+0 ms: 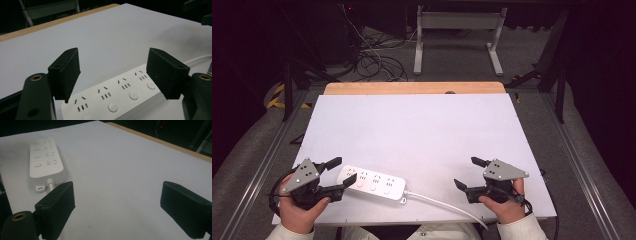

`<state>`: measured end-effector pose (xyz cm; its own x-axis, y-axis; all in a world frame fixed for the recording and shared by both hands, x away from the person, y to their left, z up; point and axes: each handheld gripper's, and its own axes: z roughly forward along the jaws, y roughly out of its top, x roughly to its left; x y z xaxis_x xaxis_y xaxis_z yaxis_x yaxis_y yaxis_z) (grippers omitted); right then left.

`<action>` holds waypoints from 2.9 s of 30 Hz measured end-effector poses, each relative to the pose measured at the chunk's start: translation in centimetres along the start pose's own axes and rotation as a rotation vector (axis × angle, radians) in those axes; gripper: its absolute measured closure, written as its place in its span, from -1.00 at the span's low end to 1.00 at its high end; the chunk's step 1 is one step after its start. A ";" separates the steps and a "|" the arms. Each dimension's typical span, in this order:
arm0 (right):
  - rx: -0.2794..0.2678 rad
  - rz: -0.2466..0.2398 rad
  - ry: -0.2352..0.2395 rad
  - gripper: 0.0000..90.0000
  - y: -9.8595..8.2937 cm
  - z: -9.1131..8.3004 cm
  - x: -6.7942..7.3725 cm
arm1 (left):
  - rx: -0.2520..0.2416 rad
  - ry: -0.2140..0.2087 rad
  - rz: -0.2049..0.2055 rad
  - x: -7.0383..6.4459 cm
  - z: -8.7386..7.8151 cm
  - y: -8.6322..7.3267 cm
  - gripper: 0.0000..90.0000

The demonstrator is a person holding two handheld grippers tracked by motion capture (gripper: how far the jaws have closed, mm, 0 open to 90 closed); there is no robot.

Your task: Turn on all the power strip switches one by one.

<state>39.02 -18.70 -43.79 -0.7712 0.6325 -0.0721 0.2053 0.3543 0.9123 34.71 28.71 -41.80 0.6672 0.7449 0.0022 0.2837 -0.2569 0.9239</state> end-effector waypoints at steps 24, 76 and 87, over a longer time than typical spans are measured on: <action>-0.003 -0.013 -0.001 -0.69 0.1 0.0 0.1 | 0.108 -0.033 0.040 0.2 -0.2 1.2 0.92; 0.017 -0.031 0.031 -0.61 0.1 0.3 0.4 | 0.713 -0.025 -0.055 3.7 4.9 0.9 0.99; 0.023 -0.032 0.036 -0.61 0.0 0.4 0.4 | 0.745 -0.016 -0.055 3.6 5.3 0.7 0.99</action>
<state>38.99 -18.19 -43.95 -0.7988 0.5955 -0.0856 0.1942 0.3899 0.9001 41.00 27.97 -43.13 0.6469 0.7611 -0.0470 0.7046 -0.5730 0.4185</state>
